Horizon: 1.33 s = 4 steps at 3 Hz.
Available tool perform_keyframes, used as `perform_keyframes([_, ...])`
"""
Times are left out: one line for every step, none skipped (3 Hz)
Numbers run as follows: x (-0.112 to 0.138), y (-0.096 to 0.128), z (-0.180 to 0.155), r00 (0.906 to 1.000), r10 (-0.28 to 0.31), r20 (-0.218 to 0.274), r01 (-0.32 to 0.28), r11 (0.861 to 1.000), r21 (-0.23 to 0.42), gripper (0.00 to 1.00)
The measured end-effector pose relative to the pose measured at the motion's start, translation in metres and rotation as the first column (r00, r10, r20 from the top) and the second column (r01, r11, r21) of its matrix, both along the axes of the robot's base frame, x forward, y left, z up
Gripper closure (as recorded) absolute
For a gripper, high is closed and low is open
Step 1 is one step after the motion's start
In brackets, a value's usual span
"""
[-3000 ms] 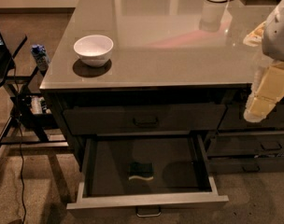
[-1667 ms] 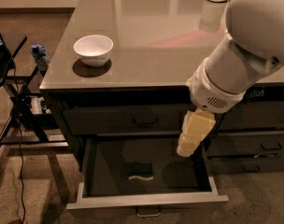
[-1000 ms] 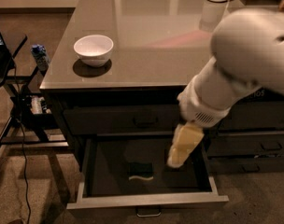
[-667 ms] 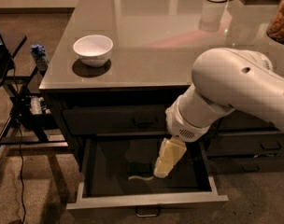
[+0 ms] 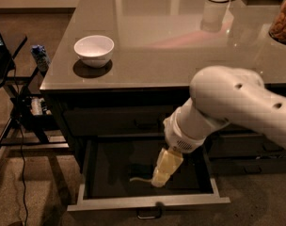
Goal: Pick sponge from middle drawer and place on counter
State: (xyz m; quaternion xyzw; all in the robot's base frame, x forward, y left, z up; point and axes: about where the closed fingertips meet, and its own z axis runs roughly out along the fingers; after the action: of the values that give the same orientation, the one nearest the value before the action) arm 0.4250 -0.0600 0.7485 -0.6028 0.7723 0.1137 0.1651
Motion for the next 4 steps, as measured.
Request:
perform_keyframes([0.001, 0.009, -0.061, 0.9995, 0.011, -0.031, -0.009, 0.998, 0.057, 0.0])
perform_keyframes([0.011, 0.016, -0.114, 0.998, 0.013, -0.062, -0.006, 0.994, 0.105, 0.0])
perform_keyframes([0.012, 0.016, -0.116, 0.998, 0.011, -0.062, -0.004, 0.994, 0.108, 0.0])
perform_keyframes([0.029, 0.022, -0.155, 0.9979, -0.018, -0.062, 0.028, 0.987, 0.158, 0.0])
